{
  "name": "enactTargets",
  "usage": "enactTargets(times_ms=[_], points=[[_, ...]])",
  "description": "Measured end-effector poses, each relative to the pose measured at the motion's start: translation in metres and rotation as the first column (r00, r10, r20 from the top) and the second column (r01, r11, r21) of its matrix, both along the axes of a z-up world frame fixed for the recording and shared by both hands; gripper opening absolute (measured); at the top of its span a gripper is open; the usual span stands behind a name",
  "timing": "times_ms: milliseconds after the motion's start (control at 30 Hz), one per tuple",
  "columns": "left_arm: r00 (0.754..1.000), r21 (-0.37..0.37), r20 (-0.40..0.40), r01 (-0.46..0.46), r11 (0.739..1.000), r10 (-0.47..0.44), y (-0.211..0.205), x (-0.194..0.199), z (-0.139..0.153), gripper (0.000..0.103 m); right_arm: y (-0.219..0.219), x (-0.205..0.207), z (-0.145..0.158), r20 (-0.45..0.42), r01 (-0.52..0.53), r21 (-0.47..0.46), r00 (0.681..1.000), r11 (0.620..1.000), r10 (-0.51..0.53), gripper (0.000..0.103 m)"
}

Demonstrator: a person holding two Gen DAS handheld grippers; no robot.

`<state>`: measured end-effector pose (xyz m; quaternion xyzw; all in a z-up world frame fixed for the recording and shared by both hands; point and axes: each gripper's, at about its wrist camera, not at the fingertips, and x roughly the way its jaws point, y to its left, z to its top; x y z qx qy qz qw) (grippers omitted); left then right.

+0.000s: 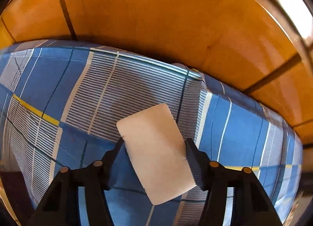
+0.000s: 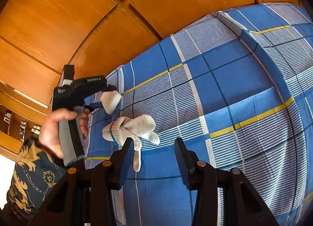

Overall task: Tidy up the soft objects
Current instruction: 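Grasp the white knit sock bunny with the right tool while the left tool holds the block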

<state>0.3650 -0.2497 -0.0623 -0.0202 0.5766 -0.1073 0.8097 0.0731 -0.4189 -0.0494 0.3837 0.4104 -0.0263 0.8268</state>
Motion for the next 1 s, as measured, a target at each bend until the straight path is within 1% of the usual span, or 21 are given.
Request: enactTargets(times_ms=[133,233,333,400,467,533,600,700,767,867,900,933,967,1000], points=[[0.997,0.016,0.040,0.061,0.998,-0.062,0.009,-0.020,0.002,0.057,0.001,0.000,0.000,0.002,0.001,-0.009,1.000,1.000,-0.001,0.043],[0.994,0.006,0.068,0.086,0.996,-0.087,0.022,-0.041,0.009,0.057,0.002,0.001,0.000,-0.004,0.002,-0.024,1.000,1.000,-0.002,0.043],[0.987,0.011,0.098,0.126,0.992,-0.126,0.039,-0.067,0.019,0.057,0.001,0.002,-0.001,-0.010,0.005,-0.035,1.000,0.999,-0.005,0.043],[0.978,0.028,0.126,0.163,0.986,-0.165,0.049,-0.091,0.028,0.057,0.002,0.002,-0.002,-0.014,0.004,-0.046,1.000,0.999,-0.005,0.043],[0.970,0.023,0.136,0.199,0.980,-0.200,0.058,-0.116,0.033,0.057,0.003,0.003,-0.002,-0.014,-0.004,-0.053,1.000,0.999,0.003,0.043],[0.958,0.032,0.147,0.245,0.969,-0.247,0.064,-0.142,0.037,0.057,0.006,0.004,-0.002,-0.013,-0.013,-0.061,1.000,0.998,0.012,0.043],[0.940,0.035,0.157,0.301,0.953,-0.302,0.065,-0.172,0.038,0.057,0.008,0.005,-0.002,-0.013,-0.023,-0.072,1.000,0.997,0.022,0.043],[0.909,0.051,0.164,0.381,0.923,-0.384,0.068,-0.223,0.033,0.057,0.014,0.006,0.000,-0.003,-0.042,-0.100,0.999,0.994,0.042,0.043],[0.890,0.064,0.162,0.421,0.905,-0.426,0.071,-0.251,0.023,0.058,0.019,0.006,0.003,0.012,-0.058,-0.129,0.998,0.990,0.060,0.043],[0.867,0.101,0.163,0.459,0.883,-0.470,0.067,-0.281,-0.002,0.059,0.031,0.008,0.008,0.026,-0.097,-0.197,0.994,0.976,0.104,0.043],[0.862,0.122,0.182,0.458,0.881,-0.473,0.064,-0.286,-0.009,0.059,0.038,0.009,0.010,0.024,-0.124,-0.241,0.991,0.963,0.134,0.043],[0.855,0.125,0.221,0.453,0.883,-0.470,0.063,-0.289,-0.011,0.059,0.043,0.010,0.012,0.023,-0.142,-0.277,0.988,0.950,0.154,0.043],[0.855,0.120,0.233,0.447,0.887,-0.462,0.065,-0.291,-0.011,0.059,0.050,0.011,0.014,0.029,-0.162,-0.318,0.983,0.934,0.180,0.043],[0.864,0.101,0.231,0.436,0.894,-0.447,0.066,-0.290,-0.011,0.059,0.054,0.013,0.016,0.035,-0.177,-0.335,0.979,0.925,0.200,0.043]])
